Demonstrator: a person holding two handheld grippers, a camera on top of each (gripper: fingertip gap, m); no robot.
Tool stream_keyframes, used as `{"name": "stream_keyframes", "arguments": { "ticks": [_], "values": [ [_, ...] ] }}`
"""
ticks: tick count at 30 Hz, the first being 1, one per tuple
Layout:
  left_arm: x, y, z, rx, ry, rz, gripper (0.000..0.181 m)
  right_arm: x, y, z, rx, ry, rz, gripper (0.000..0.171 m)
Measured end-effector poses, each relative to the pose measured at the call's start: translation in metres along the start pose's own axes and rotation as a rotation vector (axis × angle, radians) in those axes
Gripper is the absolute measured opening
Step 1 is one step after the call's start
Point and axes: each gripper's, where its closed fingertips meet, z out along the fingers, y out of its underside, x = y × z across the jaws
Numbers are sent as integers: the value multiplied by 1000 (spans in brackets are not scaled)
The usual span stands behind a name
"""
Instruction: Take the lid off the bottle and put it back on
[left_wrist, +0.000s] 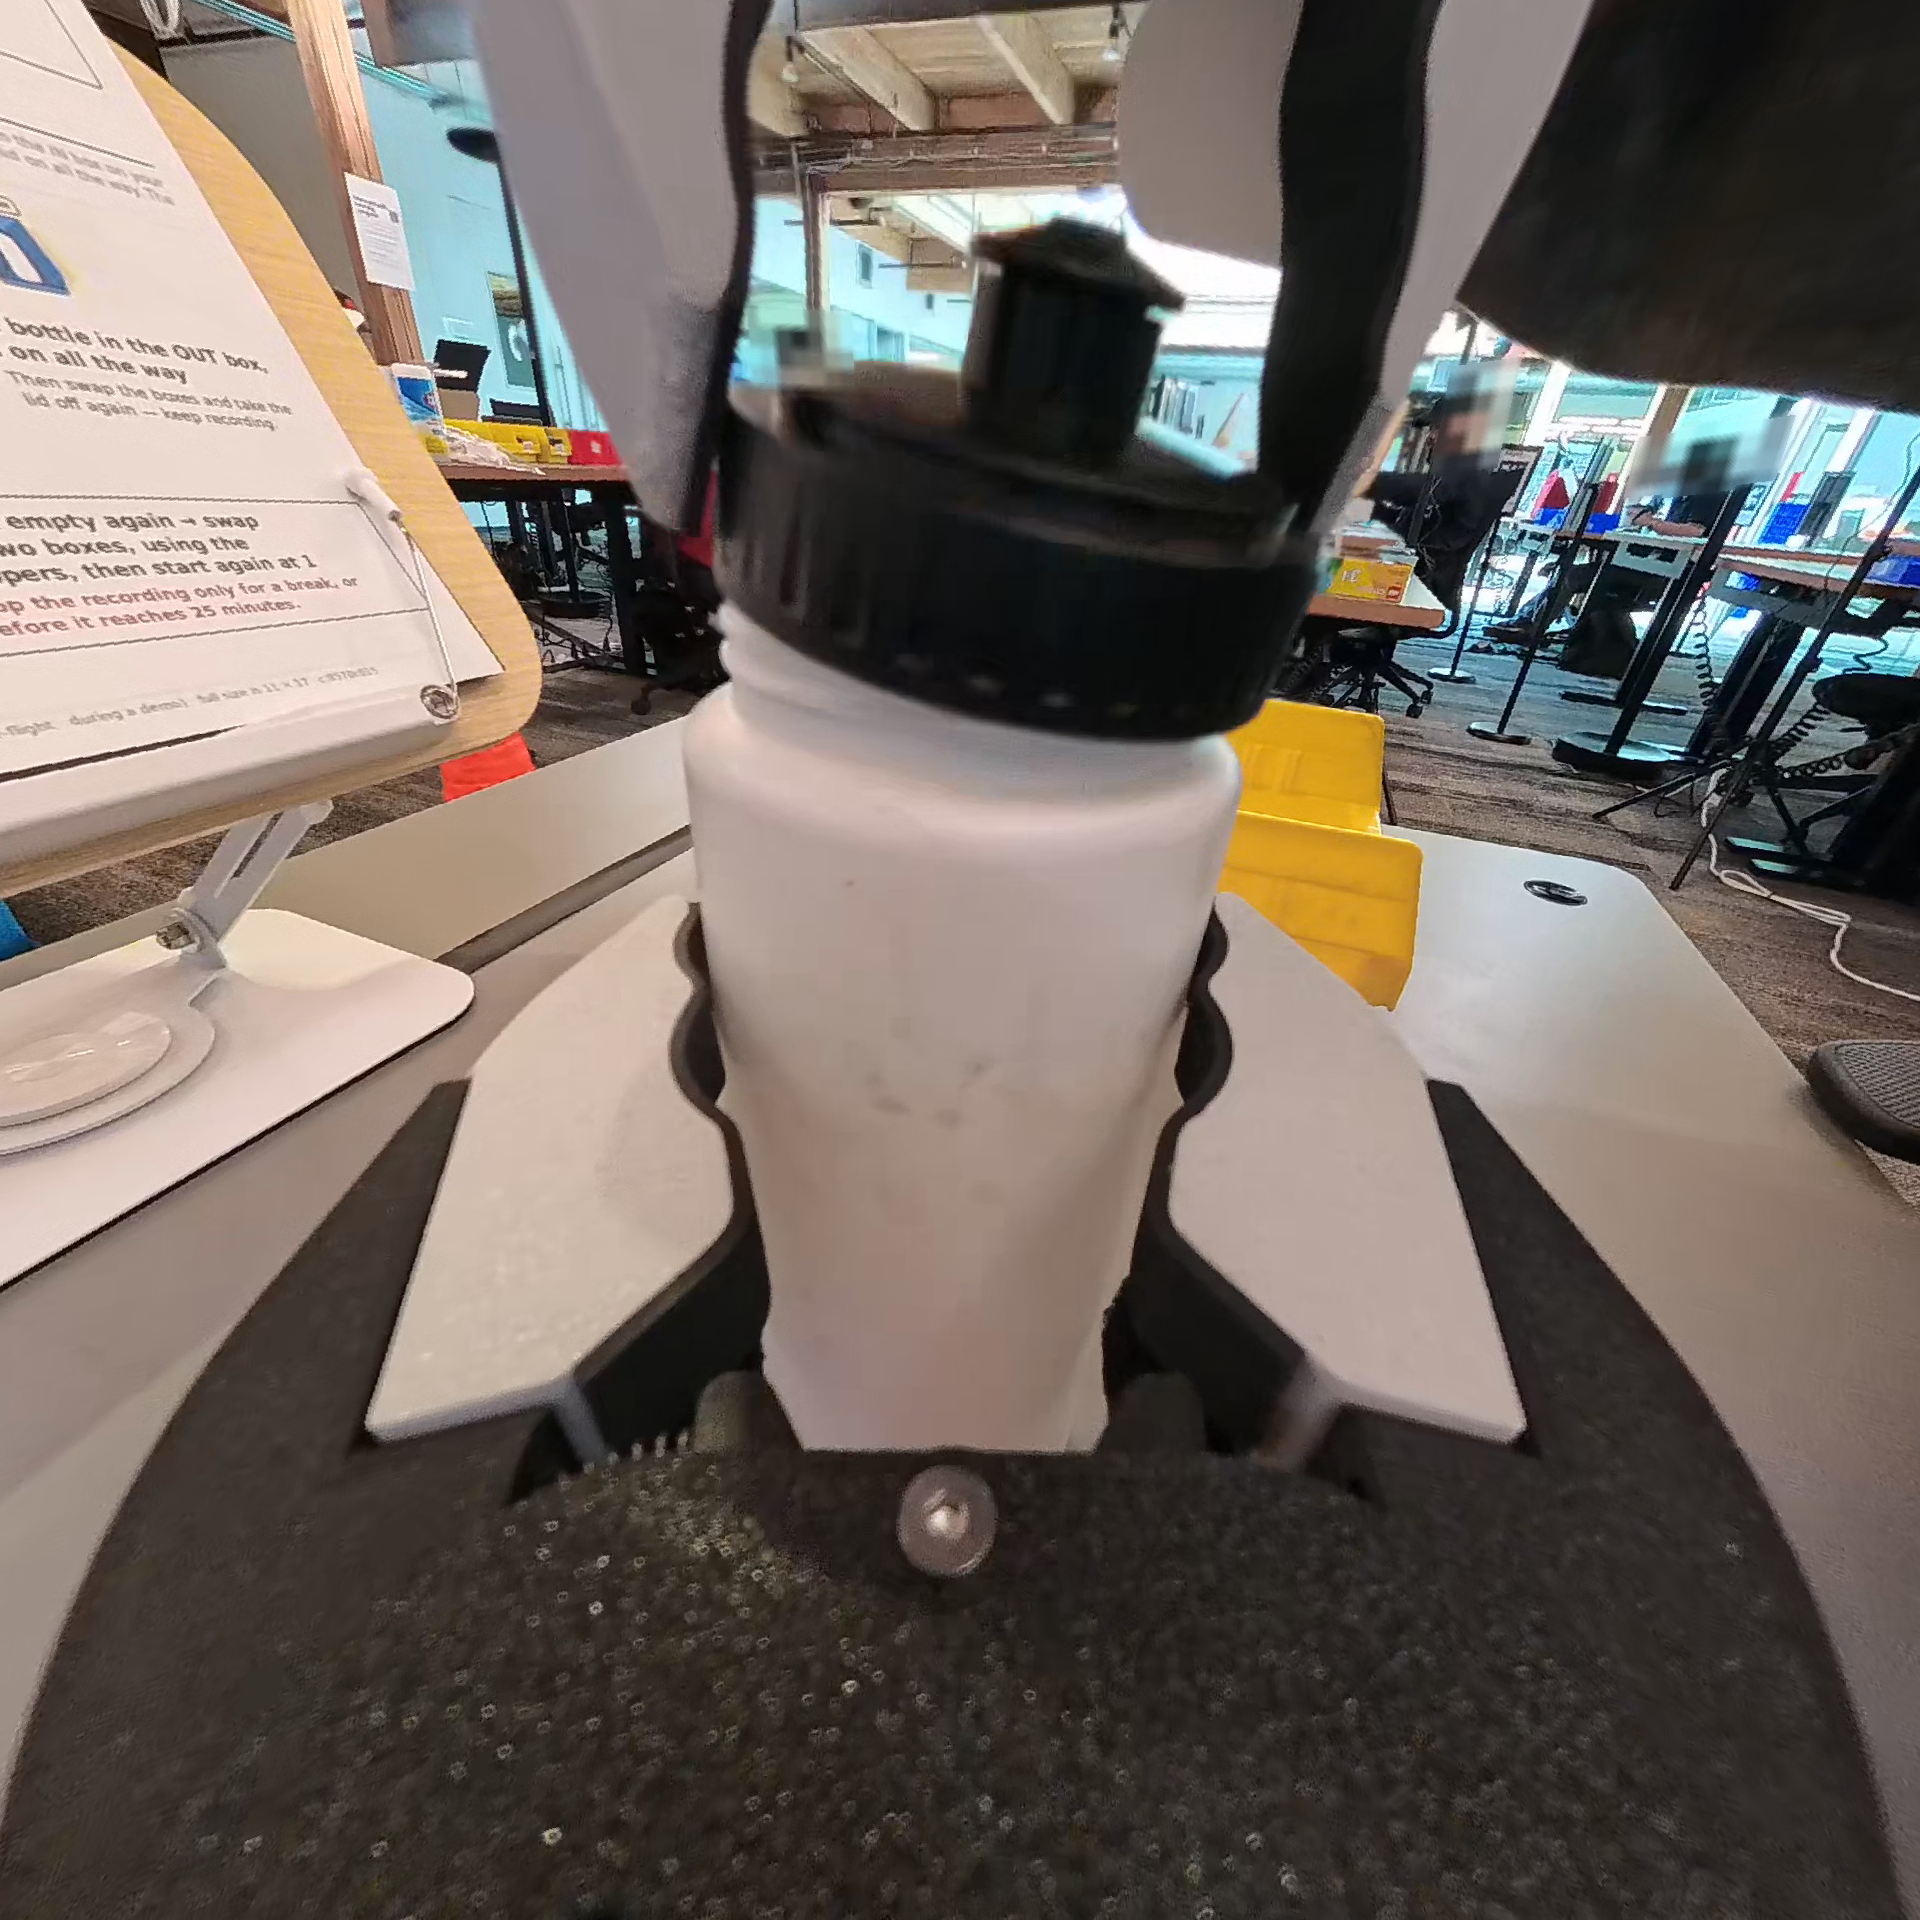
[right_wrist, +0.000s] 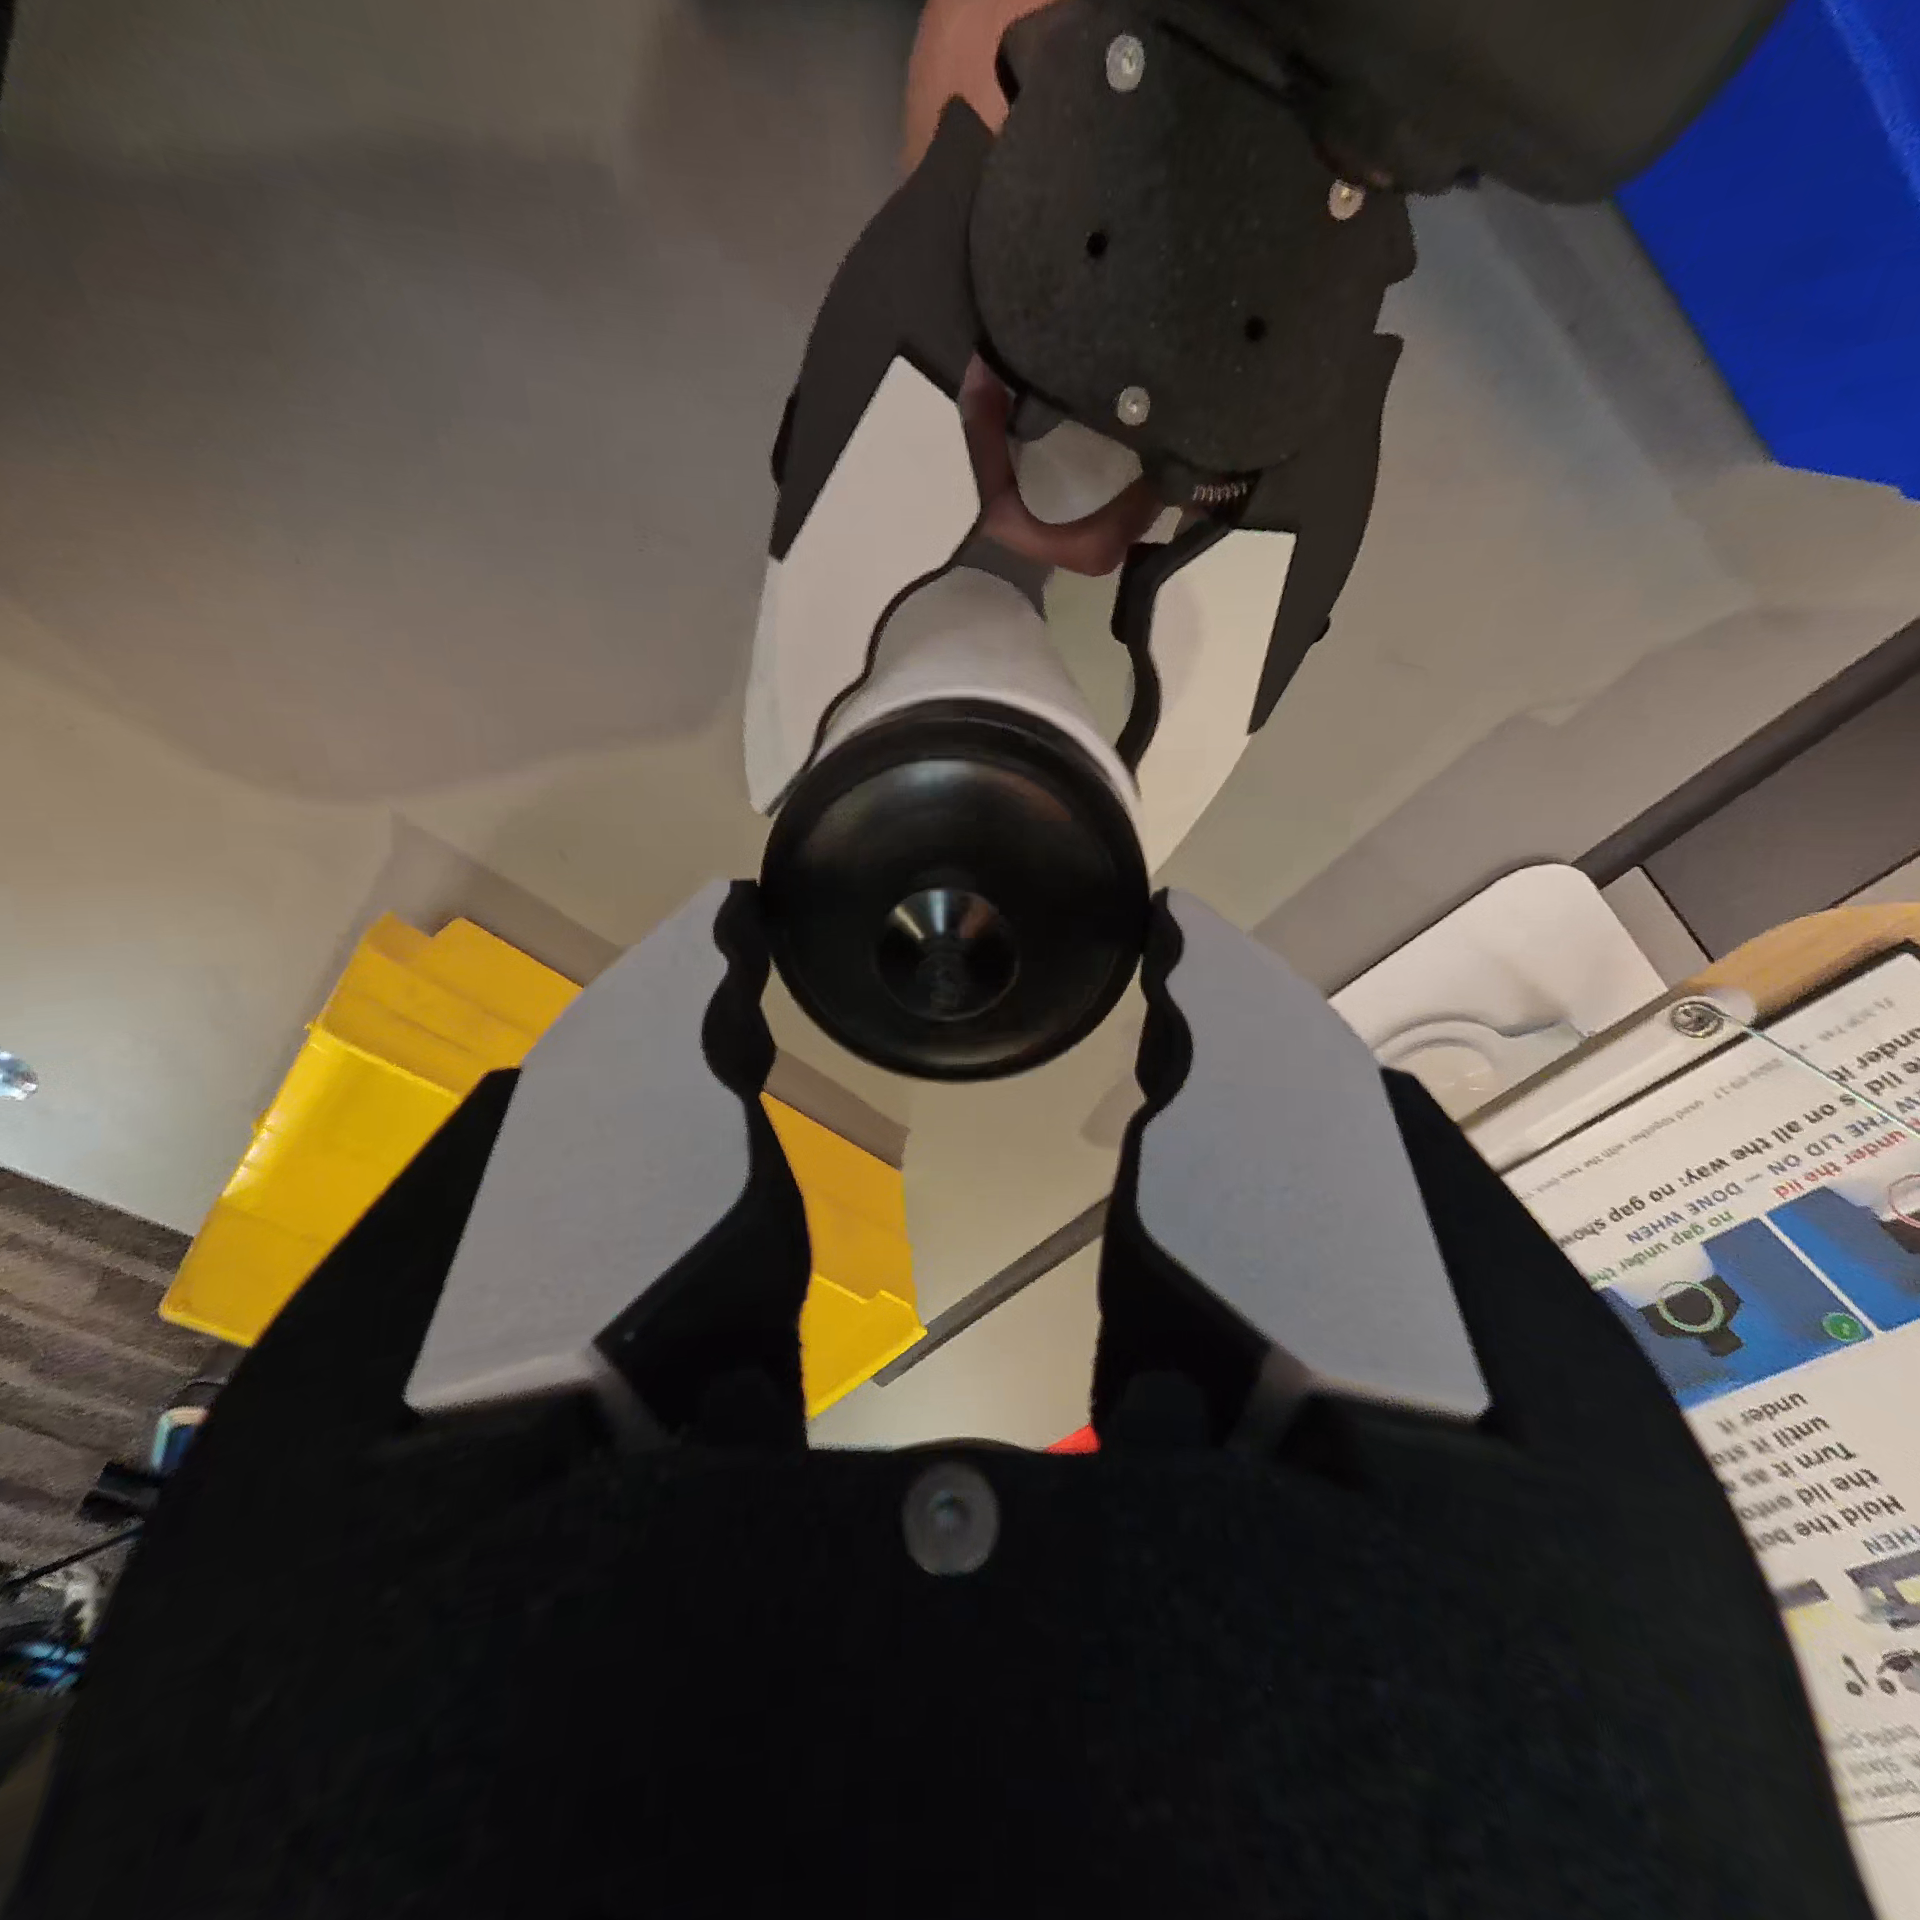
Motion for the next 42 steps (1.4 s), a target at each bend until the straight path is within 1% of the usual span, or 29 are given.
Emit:
{"name": "stream_keyframes", "arguments": {
  "ticks": [5, 26, 33, 37, 42],
  "values": [
    [0, 0, 0, -3, 0, 1, 86, 1, 5, 3, -9, -41, 30, 69],
    [0, 0, 0, 2, 7, 2, 86, 2, 4, 3, 157, -62, 130, 69],
    [0, 0, 0, 1, 6, 1, 86, 1, 6, 4, 96, -83, 163, 69],
    [0, 1, 0, -1, 3, 0, 86, 0, 6, 4, 31, -79, 309, 69],
    [0, 1, 0, -1, -3, 1, 86, -2, 6, 4, -35, -94, 726, 70]
  ]
}}
